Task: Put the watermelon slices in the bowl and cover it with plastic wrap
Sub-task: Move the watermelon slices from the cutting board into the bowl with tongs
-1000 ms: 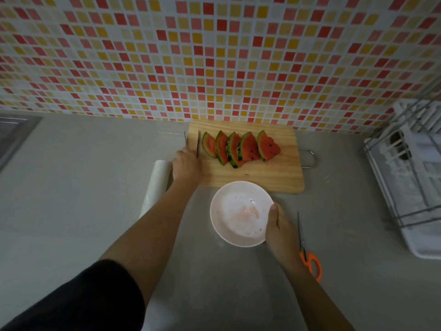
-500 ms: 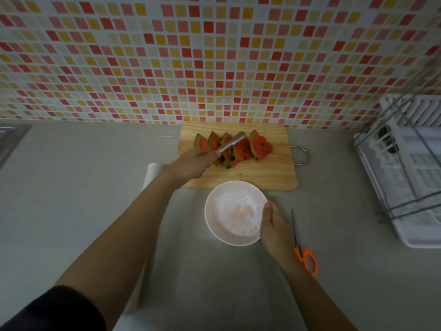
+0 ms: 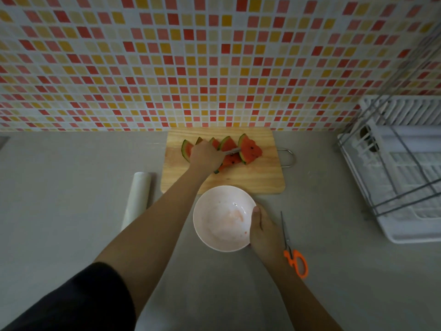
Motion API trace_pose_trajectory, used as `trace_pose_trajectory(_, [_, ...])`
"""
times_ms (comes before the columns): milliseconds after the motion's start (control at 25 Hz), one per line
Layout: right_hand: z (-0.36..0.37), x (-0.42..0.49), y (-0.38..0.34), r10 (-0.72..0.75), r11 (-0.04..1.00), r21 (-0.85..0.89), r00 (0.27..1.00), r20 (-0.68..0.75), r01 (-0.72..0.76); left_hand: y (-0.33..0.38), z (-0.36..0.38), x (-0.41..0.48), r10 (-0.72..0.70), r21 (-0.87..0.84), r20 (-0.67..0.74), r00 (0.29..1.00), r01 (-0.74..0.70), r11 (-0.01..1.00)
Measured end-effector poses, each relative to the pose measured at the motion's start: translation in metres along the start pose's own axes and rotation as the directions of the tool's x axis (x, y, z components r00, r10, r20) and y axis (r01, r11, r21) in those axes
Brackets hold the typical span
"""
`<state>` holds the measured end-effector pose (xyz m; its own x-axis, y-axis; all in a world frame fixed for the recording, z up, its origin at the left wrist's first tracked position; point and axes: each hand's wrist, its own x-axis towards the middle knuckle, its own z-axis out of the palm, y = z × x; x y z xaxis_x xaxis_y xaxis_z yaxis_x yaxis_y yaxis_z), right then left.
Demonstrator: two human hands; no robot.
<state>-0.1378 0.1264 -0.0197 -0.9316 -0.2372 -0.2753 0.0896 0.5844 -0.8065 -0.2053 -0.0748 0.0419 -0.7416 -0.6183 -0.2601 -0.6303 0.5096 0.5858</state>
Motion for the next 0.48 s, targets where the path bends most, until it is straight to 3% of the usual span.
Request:
trace_pose_trajectory(120, [0.000,-0.001,0.000,-0.009,1.000,0.014,1.000,-0.017,0.009,-0.009,-0.010,-0.015,-0.035,-0.277,-0.008,0.999,0.032,0.960])
trace_pose_trajectory(280, [0.004,-0.002,0.000,0.005,0.994,0.110,1.000,-0.009,-0.004,-0.041,-0.043,-0.055,-0.046,-0.491,-0.017,0.999,0.032,0.871])
trace_pose_trajectory(360, [0.006,-0.002,0.000,0.019,0.992,0.127,1.000,-0.024,-0.016,-0.064,-0.059,-0.083,-0.050,-0.538,-0.005,0.999,0.039,0.842])
trace_pose_trajectory(480, [0.008,0.000,0.000,0.028,0.994,0.108,0.999,-0.021,-0.025,-0.099,-0.073,-0.123,-0.016,-0.482,0.058,0.998,0.042,0.875])
